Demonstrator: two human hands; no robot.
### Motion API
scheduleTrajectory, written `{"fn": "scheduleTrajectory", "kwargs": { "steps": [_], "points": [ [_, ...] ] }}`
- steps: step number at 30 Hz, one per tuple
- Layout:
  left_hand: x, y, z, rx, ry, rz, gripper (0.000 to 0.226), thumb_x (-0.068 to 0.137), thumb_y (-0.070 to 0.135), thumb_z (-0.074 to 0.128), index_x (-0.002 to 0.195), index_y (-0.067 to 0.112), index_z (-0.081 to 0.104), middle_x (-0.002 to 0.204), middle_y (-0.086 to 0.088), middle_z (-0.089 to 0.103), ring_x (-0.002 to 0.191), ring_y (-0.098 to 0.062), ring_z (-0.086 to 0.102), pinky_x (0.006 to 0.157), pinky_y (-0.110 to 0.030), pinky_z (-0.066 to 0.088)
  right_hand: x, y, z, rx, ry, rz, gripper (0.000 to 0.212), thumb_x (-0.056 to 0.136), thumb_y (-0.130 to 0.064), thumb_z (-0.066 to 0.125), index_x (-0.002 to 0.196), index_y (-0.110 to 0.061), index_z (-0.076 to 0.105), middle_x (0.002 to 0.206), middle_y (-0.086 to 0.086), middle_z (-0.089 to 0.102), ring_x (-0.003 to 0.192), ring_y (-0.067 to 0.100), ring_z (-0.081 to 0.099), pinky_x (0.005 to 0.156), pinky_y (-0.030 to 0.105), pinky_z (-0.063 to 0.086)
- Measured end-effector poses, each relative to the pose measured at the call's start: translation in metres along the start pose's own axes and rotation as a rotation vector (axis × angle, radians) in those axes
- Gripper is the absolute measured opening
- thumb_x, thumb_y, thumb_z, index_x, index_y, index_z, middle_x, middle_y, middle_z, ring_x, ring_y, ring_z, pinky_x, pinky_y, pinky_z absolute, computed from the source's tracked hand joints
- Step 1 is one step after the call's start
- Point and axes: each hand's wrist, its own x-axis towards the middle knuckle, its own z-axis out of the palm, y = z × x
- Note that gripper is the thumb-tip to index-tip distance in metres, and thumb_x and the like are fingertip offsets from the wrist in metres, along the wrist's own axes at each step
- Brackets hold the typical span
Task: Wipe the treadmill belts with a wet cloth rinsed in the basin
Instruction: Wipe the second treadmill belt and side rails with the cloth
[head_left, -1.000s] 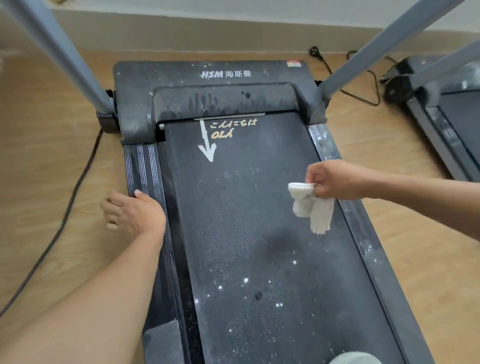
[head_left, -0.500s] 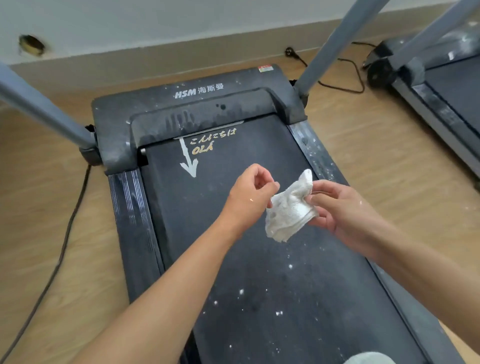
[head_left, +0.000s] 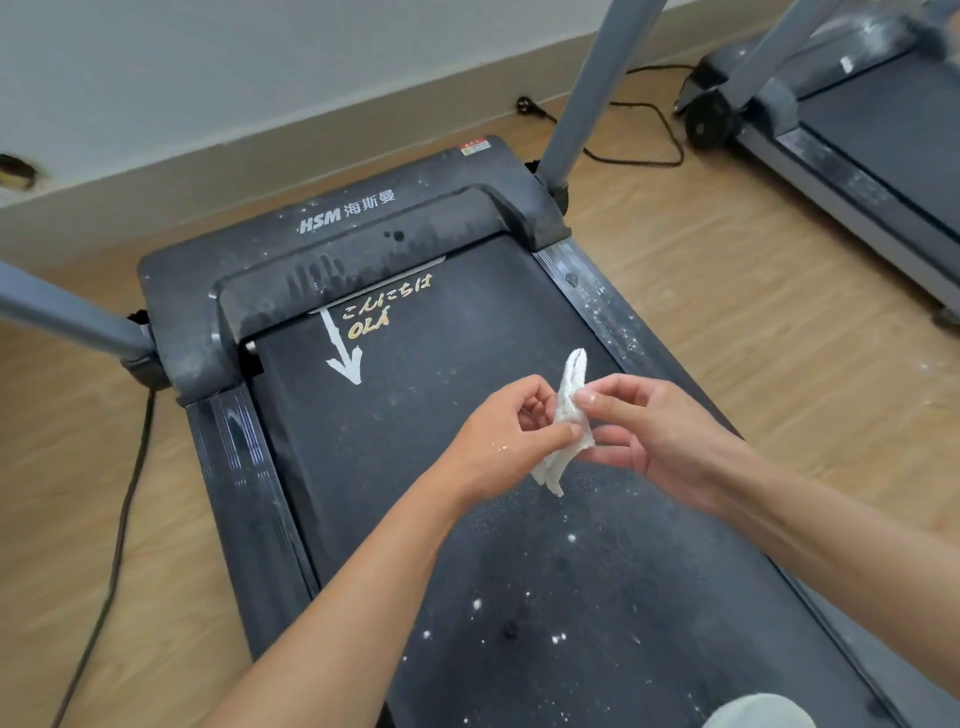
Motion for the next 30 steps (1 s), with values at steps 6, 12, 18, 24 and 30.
{"fn": "scheduleTrajectory", "kwargs": {
  "steps": [6, 12, 18, 24, 30],
  "points": [
    [0.004, -0.005, -0.005, -0.075, -0.004, -0.052, 0.019, 0.098, 0.024, 0.052, 0.095, 0.009, 0.064, 0.091, -0.007, 0.070, 0.084, -0.013, 0.062, 0.089, -0.045, 0.057, 0.009, 0.001, 0.001, -0.115, 0.042, -0.045, 0.021, 0.099, -0.012, 0.071, 0.109, 0.005, 0.065, 0.113, 0.025, 0.075, 0.103, 0.039, 0.076, 0.090, 0.048, 0.063],
    [0.002, -0.004, -0.012, -0.068, -0.027, -0.036, 0.028, 0.102, 0.031, 0.064, 0.096, 0.004, 0.064, 0.102, -0.014, 0.075, 0.089, -0.013, 0.069, 0.081, -0.026, 0.058, 0.014, -0.003, -0.003, -0.216, -0.045, -0.096, 0.016, 0.098, -0.012, 0.071, 0.105, 0.000, 0.065, 0.108, 0.018, 0.077, 0.103, 0.035, 0.076, 0.090, 0.045, 0.061],
    [0.002, 0.004, -0.029, 0.047, 0.247, -0.037, 0.028, 0.080, 0.035, 0.042, 0.082, 0.007, 0.048, 0.069, 0.001, 0.046, 0.064, -0.009, 0.040, 0.064, -0.030, 0.036, 0.016, -0.005, -0.014, -0.456, 0.063, -0.163, 0.012, 0.081, -0.014, 0.066, 0.088, -0.005, 0.062, 0.083, 0.004, 0.068, 0.080, 0.017, 0.065, 0.081, 0.038, 0.057],
    [0.002, 0.023, -0.040, 0.111, 0.227, 0.096, 0.016, 0.087, 0.033, 0.041, 0.084, 0.020, 0.049, 0.071, 0.008, 0.051, 0.068, -0.013, 0.046, 0.066, -0.036, 0.041, 0.003, -0.003, -0.014, -0.842, -0.074, -0.028, 0.032, 0.083, -0.016, 0.066, 0.111, -0.028, 0.056, 0.097, -0.002, 0.072, 0.068, 0.007, 0.061, 0.067, 0.031, 0.048],
    [-0.003, 0.058, -0.039, 0.284, -0.082, 0.237, 0.005, 0.103, 0.027, 0.056, 0.100, 0.024, 0.058, 0.082, 0.018, 0.062, 0.072, 0.001, 0.053, 0.066, -0.022, 0.043, -0.006, -0.006, 0.019, -0.622, -0.256, -0.029, 0.027, 0.087, -0.033, 0.086, 0.112, -0.030, 0.077, 0.108, -0.002, 0.080, 0.101, 0.015, 0.075, 0.092, 0.037, 0.057]
  ]
}}
